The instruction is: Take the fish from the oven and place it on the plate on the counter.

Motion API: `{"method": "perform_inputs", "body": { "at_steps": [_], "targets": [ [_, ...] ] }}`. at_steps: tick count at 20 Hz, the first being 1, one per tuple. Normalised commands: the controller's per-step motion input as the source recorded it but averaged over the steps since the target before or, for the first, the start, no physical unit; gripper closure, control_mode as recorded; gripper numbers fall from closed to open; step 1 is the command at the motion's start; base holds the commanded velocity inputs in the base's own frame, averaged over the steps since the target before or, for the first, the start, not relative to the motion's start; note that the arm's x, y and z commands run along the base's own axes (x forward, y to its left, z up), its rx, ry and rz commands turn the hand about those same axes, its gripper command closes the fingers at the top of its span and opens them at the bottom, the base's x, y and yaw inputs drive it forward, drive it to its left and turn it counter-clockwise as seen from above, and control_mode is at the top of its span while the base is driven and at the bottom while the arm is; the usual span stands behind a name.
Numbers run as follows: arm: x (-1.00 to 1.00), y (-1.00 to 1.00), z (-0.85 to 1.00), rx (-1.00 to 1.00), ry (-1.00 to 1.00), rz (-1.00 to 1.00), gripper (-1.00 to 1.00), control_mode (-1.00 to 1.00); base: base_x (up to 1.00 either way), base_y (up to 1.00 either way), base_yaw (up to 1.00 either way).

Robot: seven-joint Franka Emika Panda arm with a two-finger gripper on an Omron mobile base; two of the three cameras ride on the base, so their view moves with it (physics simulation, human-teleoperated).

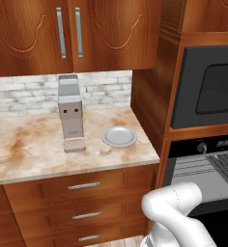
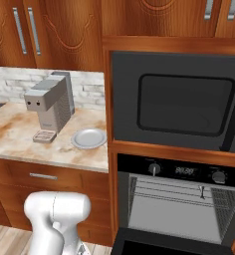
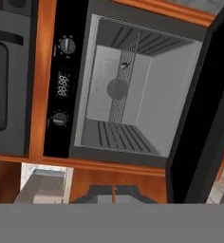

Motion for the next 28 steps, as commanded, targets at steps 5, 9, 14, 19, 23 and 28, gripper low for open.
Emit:
{"method": "perform_inputs", "body": {
  "at_steps": [5, 9, 14, 19, 23, 28],
  "targets": [
    [-0.03, 0.0, 1.0, 0.07, 0.0, 0.0, 1.0, -1.0, 0.0, 0.0, 0.0],
    [0.02, 0.0, 1.0, 0.06, 0.0, 0.0, 1.0, -1.0, 0.0, 0.0, 0.0],
    [0.4, 0.13, 0.88, 0.02, 0.02, 0.0, 1.0, -1.0, 0.0, 0.0, 0.0],
    [0.84, 0.24, 0.61, 0.0, 0.05, -0.02, 1.0, -1.0, 0.0, 0.0, 0.0],
    [1.0, 0.28, 0.27, 0.0, 0.04, -0.09, 1.0, -1.0, 0.0, 0.0, 0.0],
    [0.99, 0.25, 0.04, 0.01, 0.0, -0.14, 1.0, -1.0, 0.0, 0.0, 0.0]
  ]
}}
